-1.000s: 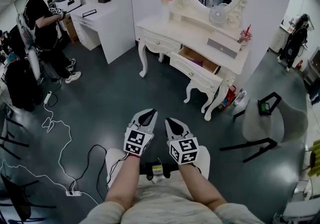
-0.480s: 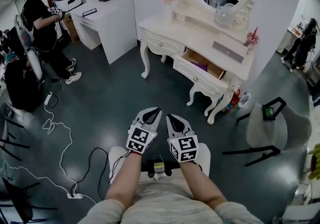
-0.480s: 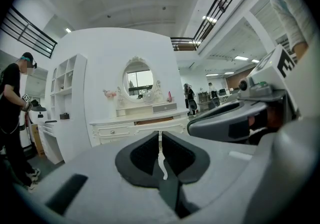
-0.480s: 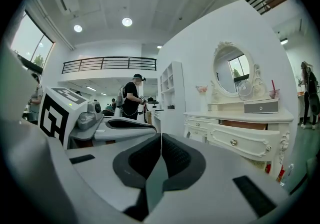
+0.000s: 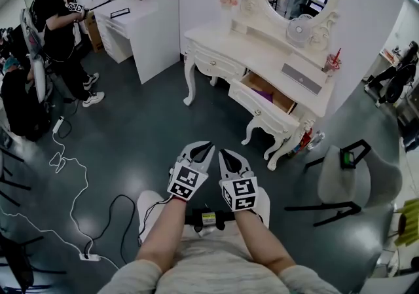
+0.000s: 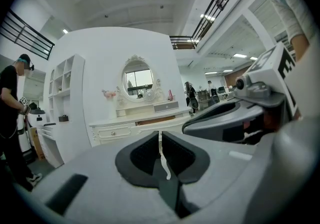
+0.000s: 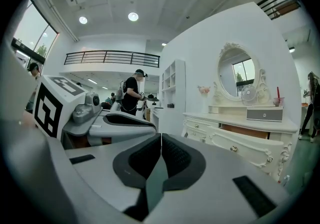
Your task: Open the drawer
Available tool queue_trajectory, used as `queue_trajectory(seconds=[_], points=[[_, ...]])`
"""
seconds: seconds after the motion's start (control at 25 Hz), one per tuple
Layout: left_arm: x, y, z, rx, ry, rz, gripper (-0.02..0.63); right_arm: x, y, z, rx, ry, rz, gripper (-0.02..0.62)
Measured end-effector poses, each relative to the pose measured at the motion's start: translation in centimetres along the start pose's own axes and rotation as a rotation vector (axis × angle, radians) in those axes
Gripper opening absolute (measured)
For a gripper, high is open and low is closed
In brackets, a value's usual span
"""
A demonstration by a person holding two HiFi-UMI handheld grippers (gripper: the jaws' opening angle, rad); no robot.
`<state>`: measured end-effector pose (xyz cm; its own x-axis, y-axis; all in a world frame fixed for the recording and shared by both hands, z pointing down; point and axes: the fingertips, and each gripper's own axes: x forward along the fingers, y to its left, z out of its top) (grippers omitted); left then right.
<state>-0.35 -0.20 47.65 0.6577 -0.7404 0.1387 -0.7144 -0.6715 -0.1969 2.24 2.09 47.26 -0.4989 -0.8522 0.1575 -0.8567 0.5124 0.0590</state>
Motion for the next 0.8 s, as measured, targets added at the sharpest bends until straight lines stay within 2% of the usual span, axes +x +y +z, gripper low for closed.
queue_trajectory(seconds=[0.16,0.36,0.6,0.8], points=[[0.7,-0.9,-0.4,0.031,0.024,-0.026,0.031,-0.2,-0.2,-0.4,0.003,0.015,-0.008,0.011],[1.4,-2.7,-0.3,0.088,0.039,-0.087,0.031,-0.9,-0.8,0.8,0.006,-0.036,-0.026,0.009],[2.0,-0.9,-1.1,0.038,0.049,-0.059,0.031,0.1,-1.6,1.2,0.047,-0.065,-0.020,0.010],[2.3,1.7,-0.2,-0.009,0.007,-0.014,0.031,1.4,-2.2,1.7,0.047,-0.079,-0.018,0.010]])
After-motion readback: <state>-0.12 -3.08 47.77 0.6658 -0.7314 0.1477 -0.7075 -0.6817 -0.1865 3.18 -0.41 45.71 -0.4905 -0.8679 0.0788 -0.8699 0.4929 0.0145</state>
